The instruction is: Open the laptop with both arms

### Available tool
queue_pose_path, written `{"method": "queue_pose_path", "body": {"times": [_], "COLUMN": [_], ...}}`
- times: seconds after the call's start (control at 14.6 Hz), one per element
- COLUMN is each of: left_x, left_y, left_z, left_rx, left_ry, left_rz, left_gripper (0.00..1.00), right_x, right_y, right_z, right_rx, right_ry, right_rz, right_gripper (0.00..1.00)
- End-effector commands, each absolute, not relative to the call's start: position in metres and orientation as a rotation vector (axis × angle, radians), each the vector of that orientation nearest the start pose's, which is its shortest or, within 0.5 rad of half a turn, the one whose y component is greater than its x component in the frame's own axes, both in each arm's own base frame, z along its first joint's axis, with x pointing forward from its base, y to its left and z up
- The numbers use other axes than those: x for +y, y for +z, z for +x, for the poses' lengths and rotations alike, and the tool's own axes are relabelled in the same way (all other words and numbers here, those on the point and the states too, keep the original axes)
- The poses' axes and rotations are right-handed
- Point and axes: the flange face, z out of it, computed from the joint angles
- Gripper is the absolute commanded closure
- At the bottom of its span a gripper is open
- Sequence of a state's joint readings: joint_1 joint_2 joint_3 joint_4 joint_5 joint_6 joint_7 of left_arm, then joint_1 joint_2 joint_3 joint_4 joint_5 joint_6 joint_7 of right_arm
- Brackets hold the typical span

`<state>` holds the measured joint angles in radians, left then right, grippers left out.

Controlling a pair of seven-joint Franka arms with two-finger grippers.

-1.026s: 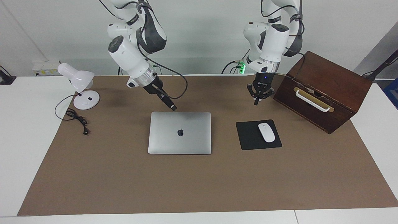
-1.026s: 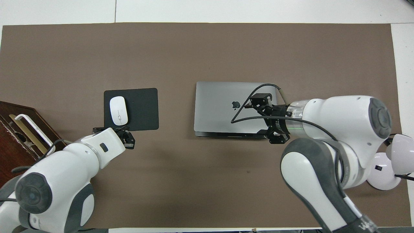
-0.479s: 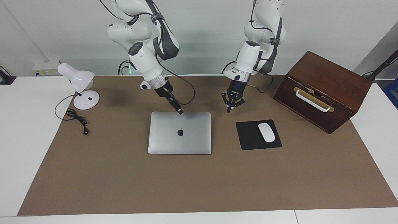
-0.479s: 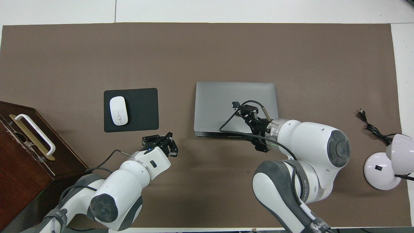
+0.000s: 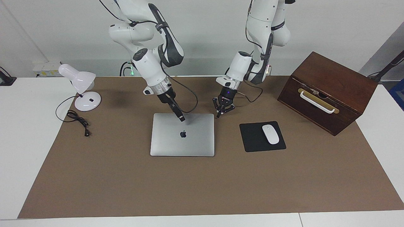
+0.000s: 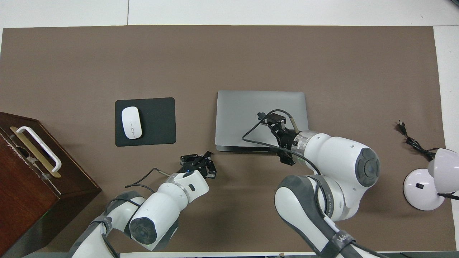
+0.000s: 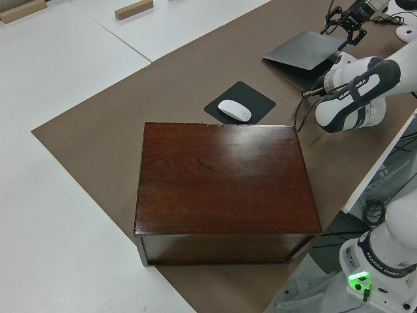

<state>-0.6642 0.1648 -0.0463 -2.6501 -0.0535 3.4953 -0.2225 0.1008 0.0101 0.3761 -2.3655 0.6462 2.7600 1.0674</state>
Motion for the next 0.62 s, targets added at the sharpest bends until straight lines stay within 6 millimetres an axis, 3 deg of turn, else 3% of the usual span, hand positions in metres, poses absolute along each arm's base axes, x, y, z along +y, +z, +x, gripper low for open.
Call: {"method": "queue_pose_path", "body": {"times": [0.0, 0.55], "left_x": [-0.311, -0.334], "left_y": [0.276, 0.271], "left_z": [0.369, 0.393], "left_rx": [0.685, 0.690], "left_ry": [-1.095, -1.131], "left_rz": [-3.216, -3.216], "left_gripper": [1.00, 1.00], "right_x": [0.221, 0.226], "right_y": [0.356, 0.357], "right_z": [0.476, 0.475], "right_rx": [1.434, 1.421], "right_ry": [-0.031, -0.045], "right_rz": [-2.190, -2.189], "right_gripper": [0.00, 0.00]}}
